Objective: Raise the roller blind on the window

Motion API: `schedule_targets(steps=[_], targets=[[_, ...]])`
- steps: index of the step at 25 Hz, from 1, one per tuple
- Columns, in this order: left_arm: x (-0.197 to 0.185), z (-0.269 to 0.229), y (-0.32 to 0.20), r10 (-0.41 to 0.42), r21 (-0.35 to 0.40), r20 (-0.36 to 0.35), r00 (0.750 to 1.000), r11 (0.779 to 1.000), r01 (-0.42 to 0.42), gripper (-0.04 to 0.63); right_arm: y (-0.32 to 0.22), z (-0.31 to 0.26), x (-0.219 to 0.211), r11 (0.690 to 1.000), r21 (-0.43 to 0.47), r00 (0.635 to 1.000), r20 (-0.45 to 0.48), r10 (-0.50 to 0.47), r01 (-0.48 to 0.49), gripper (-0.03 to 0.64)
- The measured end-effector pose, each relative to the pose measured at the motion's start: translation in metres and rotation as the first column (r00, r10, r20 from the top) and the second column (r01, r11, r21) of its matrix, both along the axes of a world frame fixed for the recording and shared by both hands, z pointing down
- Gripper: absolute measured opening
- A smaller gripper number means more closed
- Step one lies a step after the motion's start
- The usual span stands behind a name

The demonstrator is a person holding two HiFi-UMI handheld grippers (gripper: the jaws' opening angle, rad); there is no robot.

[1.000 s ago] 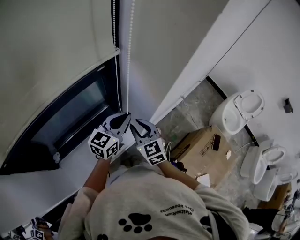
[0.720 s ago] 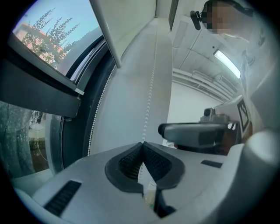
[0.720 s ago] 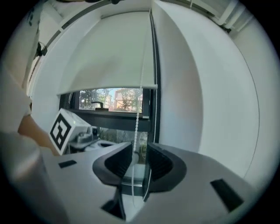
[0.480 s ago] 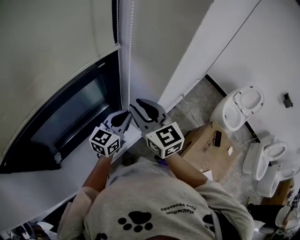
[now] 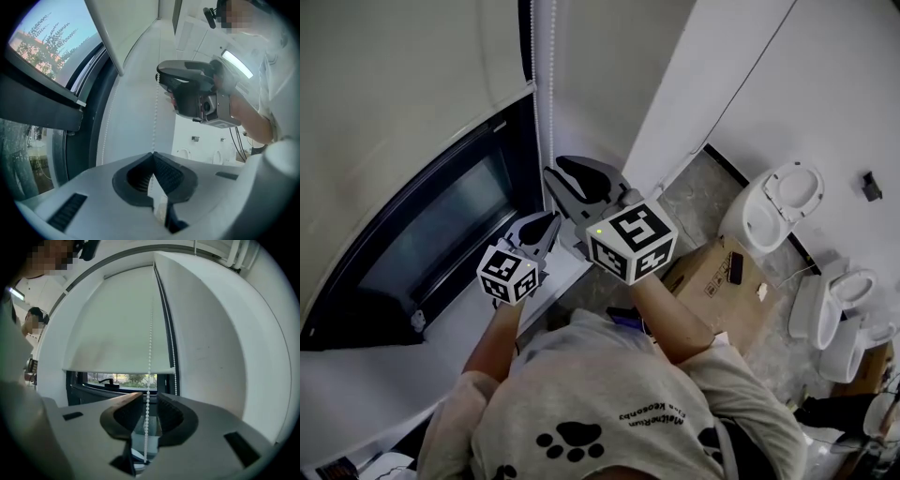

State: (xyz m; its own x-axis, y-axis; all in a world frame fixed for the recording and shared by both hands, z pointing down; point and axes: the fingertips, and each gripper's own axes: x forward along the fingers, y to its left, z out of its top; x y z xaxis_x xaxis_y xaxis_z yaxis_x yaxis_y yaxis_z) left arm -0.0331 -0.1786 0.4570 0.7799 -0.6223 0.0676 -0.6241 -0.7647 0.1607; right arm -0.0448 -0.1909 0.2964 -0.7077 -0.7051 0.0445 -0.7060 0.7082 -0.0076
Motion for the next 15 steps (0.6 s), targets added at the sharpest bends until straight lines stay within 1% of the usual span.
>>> schedule_targets(steps=[2, 4, 7, 12, 15], targets=[[0.001, -0.001, -0.001, 0.001, 0.002, -0.005, 1.000, 1.000, -0.001, 0.008, -0.002, -0.006, -0.003, 1.000, 0.003, 1.000, -0.004, -0.005, 0.005, 0.097], [0.003, 0.000, -0.001, 0.001, 0.003, -0.011, 1.000, 1.000, -0.001, 0.008, -0.003, -0.011, -0.005, 1.000, 0.015, 1.000, -0.017, -0.003, 0.003, 0.082], [0.005, 0.000, -0.002, 0.003, 0.006, -0.010, 1.000, 1.000, -0.003, 0.008, -0.006, -0.015, -0.004, 1.000, 0.027, 0.999, -0.033, 0.010, -0.009, 0.017], [0.009, 0.001, -0.005, -0.002, 0.003, -0.017, 1.000, 1.000, 0.002, 0.008, -0.008, -0.014, 0.006, 0.999, 0.025, 1.000, 0.014, 0.026, -0.026, 0.009], [0.014, 0.013, -0.003, 0.002, -0.014, 0.004, 1.000, 1.000, -0.002, 0.008, -0.009, -0.002, 0.009, 0.999, 0.030, 0.999, -0.023, 0.042, -0.042, 0.009]])
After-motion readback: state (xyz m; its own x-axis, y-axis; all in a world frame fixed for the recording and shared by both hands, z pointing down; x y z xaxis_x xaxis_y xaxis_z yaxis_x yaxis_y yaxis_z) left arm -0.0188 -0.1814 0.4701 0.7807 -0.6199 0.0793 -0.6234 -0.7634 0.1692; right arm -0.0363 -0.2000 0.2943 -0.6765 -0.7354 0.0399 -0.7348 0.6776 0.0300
